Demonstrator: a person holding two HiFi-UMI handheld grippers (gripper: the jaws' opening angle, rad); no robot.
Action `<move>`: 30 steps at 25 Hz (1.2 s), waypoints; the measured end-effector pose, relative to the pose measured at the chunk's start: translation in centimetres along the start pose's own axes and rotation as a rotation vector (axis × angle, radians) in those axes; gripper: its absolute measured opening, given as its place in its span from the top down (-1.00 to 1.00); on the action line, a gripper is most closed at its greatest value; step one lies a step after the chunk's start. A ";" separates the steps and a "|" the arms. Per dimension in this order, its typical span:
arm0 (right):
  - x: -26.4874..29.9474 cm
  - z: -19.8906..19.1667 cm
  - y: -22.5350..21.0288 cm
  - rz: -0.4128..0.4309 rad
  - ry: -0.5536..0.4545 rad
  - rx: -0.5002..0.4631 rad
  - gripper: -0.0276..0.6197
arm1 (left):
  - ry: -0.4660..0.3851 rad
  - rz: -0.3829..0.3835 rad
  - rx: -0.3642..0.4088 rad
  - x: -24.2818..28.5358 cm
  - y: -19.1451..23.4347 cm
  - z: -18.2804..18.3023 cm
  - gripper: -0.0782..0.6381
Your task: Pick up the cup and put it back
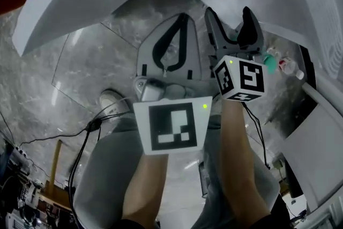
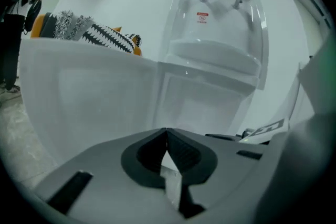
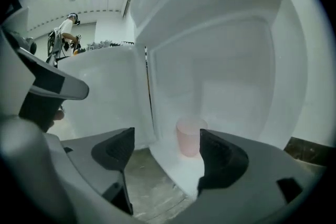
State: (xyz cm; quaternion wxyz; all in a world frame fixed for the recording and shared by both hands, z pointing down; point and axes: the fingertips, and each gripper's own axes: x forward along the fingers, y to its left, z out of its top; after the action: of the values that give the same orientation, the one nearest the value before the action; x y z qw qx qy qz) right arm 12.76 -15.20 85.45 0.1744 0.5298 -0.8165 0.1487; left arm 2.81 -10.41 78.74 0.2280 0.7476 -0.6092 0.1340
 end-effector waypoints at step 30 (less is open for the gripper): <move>5.3 -0.3 -1.8 0.003 -0.085 0.016 -0.22 | -0.100 0.032 0.003 4.3 2.0 -1.0 0.75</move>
State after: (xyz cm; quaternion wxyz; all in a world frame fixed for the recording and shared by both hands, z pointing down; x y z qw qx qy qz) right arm 12.45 -20.11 88.20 0.1349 0.5359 -0.8228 0.1329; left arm 1.90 -13.82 82.02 0.1938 0.7439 -0.6316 0.1008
